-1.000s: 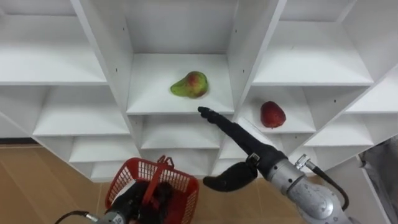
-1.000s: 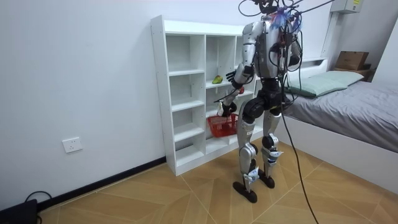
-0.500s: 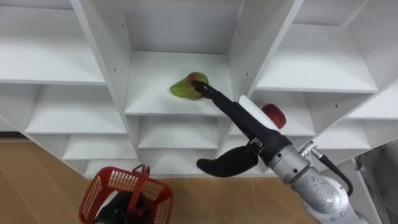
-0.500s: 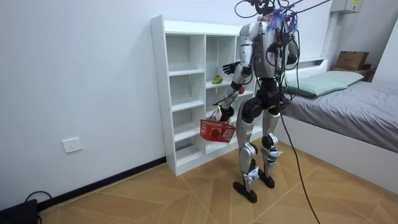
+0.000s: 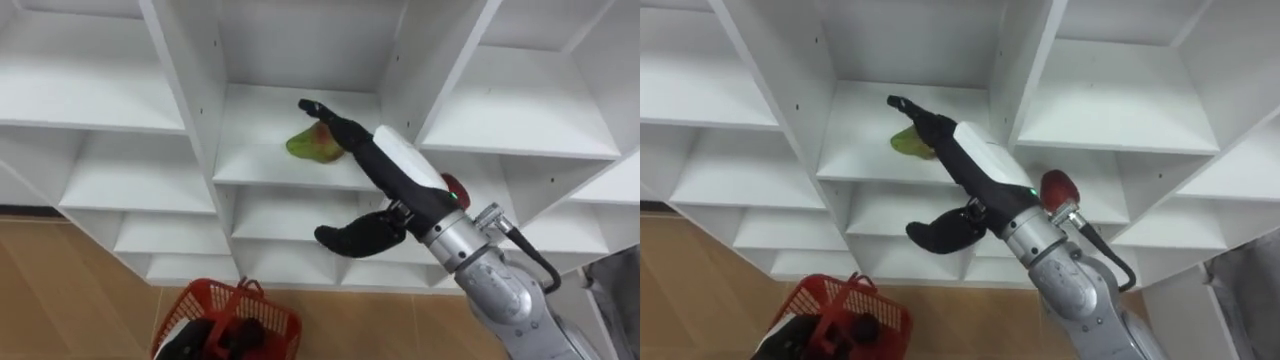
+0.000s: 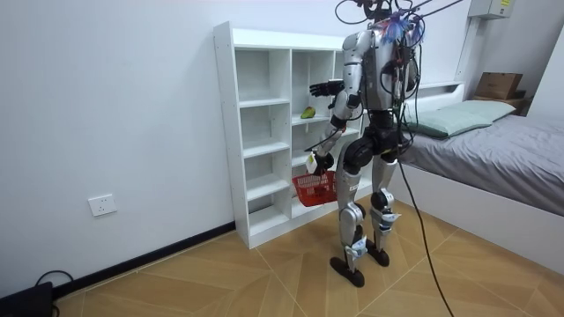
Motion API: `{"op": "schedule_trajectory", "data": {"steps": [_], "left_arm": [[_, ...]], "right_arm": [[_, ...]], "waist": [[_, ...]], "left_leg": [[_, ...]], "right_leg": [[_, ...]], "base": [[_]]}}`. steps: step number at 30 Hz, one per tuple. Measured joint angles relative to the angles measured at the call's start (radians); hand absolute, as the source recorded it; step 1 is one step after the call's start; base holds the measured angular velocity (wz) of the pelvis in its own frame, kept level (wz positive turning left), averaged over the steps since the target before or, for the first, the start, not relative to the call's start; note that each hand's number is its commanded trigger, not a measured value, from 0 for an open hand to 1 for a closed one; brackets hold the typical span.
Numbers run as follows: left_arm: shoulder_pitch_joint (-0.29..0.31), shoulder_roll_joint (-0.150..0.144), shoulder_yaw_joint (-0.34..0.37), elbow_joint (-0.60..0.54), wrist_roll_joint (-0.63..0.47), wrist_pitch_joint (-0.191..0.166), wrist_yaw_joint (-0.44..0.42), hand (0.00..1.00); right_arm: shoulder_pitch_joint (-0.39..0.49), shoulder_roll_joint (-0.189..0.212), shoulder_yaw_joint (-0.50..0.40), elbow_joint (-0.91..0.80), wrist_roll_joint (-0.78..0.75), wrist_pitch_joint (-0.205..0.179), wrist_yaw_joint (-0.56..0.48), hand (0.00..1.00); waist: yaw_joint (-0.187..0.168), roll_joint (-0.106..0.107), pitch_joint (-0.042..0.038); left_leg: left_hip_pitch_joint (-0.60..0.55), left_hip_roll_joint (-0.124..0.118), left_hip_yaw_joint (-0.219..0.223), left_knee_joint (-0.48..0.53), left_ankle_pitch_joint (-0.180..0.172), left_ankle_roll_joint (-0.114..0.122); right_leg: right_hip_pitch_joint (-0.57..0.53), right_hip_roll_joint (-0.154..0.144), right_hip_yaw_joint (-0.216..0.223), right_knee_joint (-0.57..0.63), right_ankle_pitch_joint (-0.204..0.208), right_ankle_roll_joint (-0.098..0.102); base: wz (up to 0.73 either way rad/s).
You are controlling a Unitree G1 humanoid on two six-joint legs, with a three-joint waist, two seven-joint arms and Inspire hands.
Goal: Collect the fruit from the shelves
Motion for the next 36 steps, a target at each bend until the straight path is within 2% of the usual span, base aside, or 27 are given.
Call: {"op": "schedule_trajectory", "data": {"steps": [4,12,18,26,32,36], "left_arm": [[0.0,0.003,0.011,-0.003,0.008,0.0,-0.001,1.0],[-0.004,0.003,0.013,-0.007,0.027,0.003,-0.01,1.0],[0.006,0.001,0.051,-0.064,0.062,0.011,-0.019,1.0],[0.001,0.002,0.09,-0.067,0.07,0.014,-0.02,1.0],[0.009,0.009,0.09,-0.074,0.076,0.041,-0.029,1.0],[0.009,0.019,0.09,-0.074,0.076,0.043,-0.031,1.0]], "right_arm": [[-0.005,-0.003,0.0,0.0,-0.007,0.0,-0.026,0.0],[-0.046,-0.008,0.0,0.001,-0.023,0.0,-0.046,0.0],[-0.057,-0.009,-0.001,0.001,-0.024,0.0,-0.071,0.0],[-0.122,-0.043,-0.007,0.022,0.016,0.0,-0.101,0.0],[-0.172,-0.045,-0.063,0.102,0.089,0.011,-0.115,0.0],[-0.179,-0.053,-0.076,0.147,0.121,0.01,-0.135,0.0]], "waist": [[0.017,-0.017,0.006],[0.029,-0.021,0.0066],[0.037,-0.03,0.0056],[0.047,-0.049,0.0149],[0.053,-0.05,0.0142],[0.054,-0.052,0.0128]], "left_leg": [[-0.005,0.0,-0.004,0.004,0.0,0.0],[-0.019,-0.001,-0.016,0.006,0.001,-0.002],[-0.013,-0.001,-0.016,0.006,0.003,-0.003],[0.006,0.0,-0.019,-0.005,0.003,-0.004],[-0.001,0.0,-0.032,0.0,0.003,-0.004],[-0.001,0.0,-0.044,0.0,0.005,-0.007]], "right_leg": [[0.003,0.0,-0.004,0.0,0.0,0.0],[0.003,0.001,-0.007,-0.007,0.0,0.0],[0.004,0.002,-0.009,-0.015,0.0,-0.001],[0.024,0.002,-0.017,-0.018,0.0,-0.001],[0.026,0.002,-0.027,-0.018,0.0,-0.001],[0.027,0.003,-0.035,-0.018,0.0,-0.001]], "base": [[0.04],[0.03],[0.0],[0.01],[0.06],[0.05]]}}
